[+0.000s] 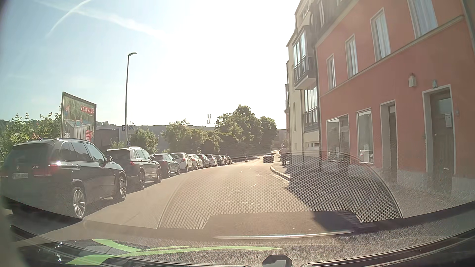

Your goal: Follow the waypoints while adhering to traffic rules and regulations

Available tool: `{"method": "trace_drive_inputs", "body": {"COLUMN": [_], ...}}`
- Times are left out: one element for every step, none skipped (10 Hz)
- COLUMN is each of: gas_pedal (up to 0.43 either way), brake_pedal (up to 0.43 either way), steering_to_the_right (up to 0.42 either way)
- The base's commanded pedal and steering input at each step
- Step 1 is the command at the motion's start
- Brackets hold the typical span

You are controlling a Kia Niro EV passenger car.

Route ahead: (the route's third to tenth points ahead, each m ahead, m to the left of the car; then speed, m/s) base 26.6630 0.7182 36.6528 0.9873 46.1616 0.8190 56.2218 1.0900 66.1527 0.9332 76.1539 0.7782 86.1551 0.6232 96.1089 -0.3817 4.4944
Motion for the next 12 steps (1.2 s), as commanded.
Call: {"method": "trace_drive_inputs", "body": {"gas_pedal": [0.039, 0.047, 0.047, 0.047, 0.047, 0.059, 0.059, 0.059, 0.059, 0.059, 0.059, 0.047], "brake_pedal": [0.000, 0.000, 0.000, 0.000, 0.000, 0.000, 0.000, 0.000, 0.000, 0.000, 0.000, 0.000], "steering_to_the_right": [-0.021, -0.021, -0.021, -0.021, -0.021, -0.021, -0.021, -0.021, -0.021, -0.021, -0.021, -0.020]}}
